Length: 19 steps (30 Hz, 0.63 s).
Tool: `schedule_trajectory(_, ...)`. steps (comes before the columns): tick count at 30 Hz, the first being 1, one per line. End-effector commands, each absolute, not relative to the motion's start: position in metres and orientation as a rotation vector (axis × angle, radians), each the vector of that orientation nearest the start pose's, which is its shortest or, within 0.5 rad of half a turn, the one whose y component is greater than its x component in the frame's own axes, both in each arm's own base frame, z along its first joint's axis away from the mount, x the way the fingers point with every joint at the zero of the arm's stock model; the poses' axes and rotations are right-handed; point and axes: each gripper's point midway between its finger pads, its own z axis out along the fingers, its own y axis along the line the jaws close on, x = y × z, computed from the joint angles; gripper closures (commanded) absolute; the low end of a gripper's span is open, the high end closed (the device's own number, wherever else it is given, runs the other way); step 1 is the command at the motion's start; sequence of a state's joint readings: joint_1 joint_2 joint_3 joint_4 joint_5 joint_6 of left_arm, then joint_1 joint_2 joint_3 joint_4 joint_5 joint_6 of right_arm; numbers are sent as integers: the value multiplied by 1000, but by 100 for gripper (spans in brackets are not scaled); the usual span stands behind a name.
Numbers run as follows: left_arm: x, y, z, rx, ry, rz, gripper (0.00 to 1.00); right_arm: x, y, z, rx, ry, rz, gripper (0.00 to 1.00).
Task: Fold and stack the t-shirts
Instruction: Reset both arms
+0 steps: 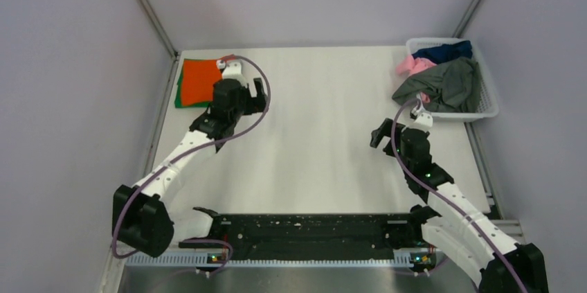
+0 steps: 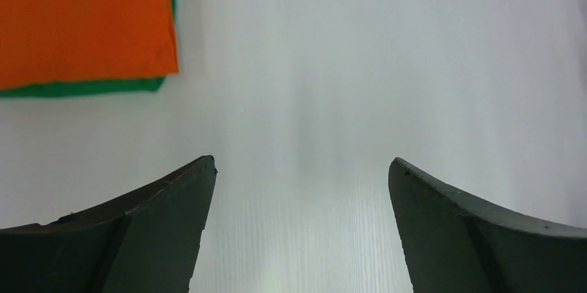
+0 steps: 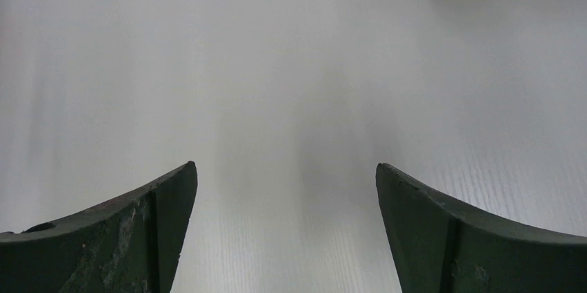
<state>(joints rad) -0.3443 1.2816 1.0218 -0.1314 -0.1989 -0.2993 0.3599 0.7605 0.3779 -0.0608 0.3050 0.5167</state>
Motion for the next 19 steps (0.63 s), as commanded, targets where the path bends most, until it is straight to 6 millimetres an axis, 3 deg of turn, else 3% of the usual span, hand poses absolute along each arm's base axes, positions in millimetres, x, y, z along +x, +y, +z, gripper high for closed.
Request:
schedule_trajectory(1, 354, -121, 206, -194, 1959, -310, 1, 284, 83, 128, 330, 1935, 341, 1)
schedule_trajectory(4, 342, -125, 181, -201, 1952, -354, 1, 285, 86, 126, 322, 1932, 353, 1)
schedule_trajectory(7, 338, -124, 174, -210, 1925, -362, 1, 285, 84, 124, 312, 1936, 340, 1)
schedule_trajectory(11, 325, -104, 160, -277, 1965, -264, 1, 284, 80, 124, 317, 1909, 329, 1)
schedule_trajectory(15, 322, -109, 152, -288, 1923, -325, 1, 282, 82, 125, 303, 1878, 351, 1)
schedule_trajectory(19, 321, -122, 150, -258, 1923, -406, 1, 279, 89, 141, 275, 1803, 426, 1)
